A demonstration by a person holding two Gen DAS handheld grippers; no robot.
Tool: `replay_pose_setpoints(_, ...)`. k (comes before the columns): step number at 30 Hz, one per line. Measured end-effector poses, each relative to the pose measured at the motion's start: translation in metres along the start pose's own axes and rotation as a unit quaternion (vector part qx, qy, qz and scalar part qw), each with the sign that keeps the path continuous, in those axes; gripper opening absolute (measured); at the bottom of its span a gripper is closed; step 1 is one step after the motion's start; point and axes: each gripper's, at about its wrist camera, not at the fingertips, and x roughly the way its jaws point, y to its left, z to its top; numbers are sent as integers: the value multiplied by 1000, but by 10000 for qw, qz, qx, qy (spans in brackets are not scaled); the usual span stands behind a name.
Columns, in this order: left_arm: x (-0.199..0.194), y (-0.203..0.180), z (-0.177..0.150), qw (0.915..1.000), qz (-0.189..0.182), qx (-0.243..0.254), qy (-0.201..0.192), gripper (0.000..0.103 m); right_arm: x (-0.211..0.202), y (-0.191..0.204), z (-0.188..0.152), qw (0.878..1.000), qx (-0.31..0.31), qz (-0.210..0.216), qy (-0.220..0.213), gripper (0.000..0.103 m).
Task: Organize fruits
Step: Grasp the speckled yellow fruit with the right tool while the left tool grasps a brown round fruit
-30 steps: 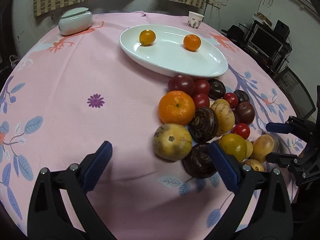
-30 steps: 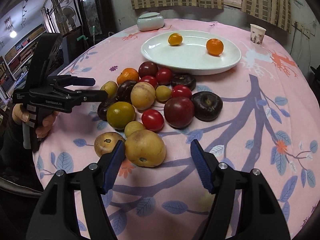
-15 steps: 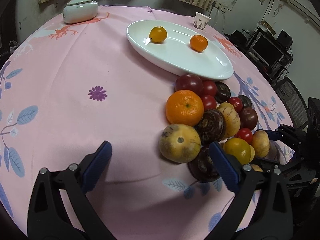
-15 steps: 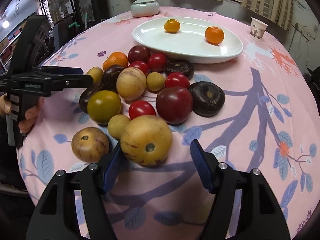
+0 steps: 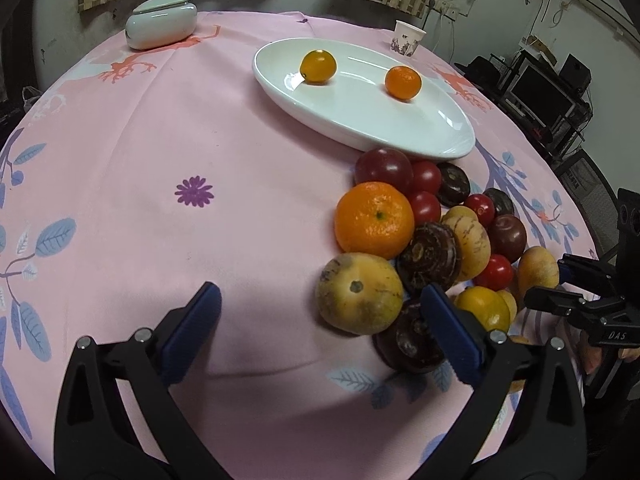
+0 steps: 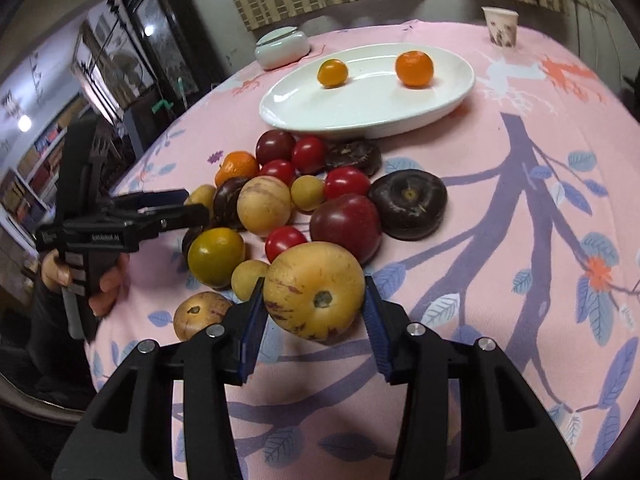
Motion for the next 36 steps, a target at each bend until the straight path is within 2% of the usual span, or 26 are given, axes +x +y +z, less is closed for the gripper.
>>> replay_pose_setpoints(3, 0, 1, 1, 10000, 32, 17, 4, 101, -1, 0, 0, 10000, 31, 52, -7, 46)
replay_pose_setpoints(5, 0, 1, 1, 9995, 298, 56, -5, 99, -1, 2, 1, 10000, 6, 90, -13, 46)
replay_pose_setpoints(7, 2, 4, 3, 9975, 705, 85, 39, 92, -2, 2, 1, 9999, 12, 132, -31, 47)
replay_pose_setpoints(11, 3, 4, 5, 9969, 766, 160, 49, 85, -2, 1, 1, 9998, 13, 190, -20, 47)
replay_pose_setpoints(12, 5, -1, 5, 9961, 838, 285, 66, 79, -2, 1, 1, 9998, 10, 199, -22, 47)
replay_pose_setpoints(13, 6, -6, 5, 9955, 862, 384, 63, 67, -2, 1, 1, 9998, 2, 204, -23, 47)
replay_pose_setpoints(14, 6, -10, 5, 9954, 830, 467, 53, 61, -2, 1, 1, 9998, -6, 212, -22, 47)
replay_pose_setpoints(16, 7, -14, 7, 9964, 683, 511, 9, 42, -3, 1, 0, 9998, -10, 218, -32, 47)
replay_pose_setpoints(24, -5, -13, 3, 9980, 542, 317, -110, 41, -4, 5, 0, 9999, -122, 23, -53, 47)
replay_pose_setpoints(28, -25, -19, 8, 9968, 731, 277, -154, 41, -8, 16, 2, 9988, -384, -305, 6, 47)
replay_pose_setpoints(31, -49, -34, 22, 9945, 844, 463, -412, 41, -24, 26, 13, 9962, -659, -562, -129, 47)
replay_pose_setpoints(36, -69, -63, 54, 9917, 733, 752, -743, 41, -46, 43, 53, 9851, -1160, -1175, -481, 47)
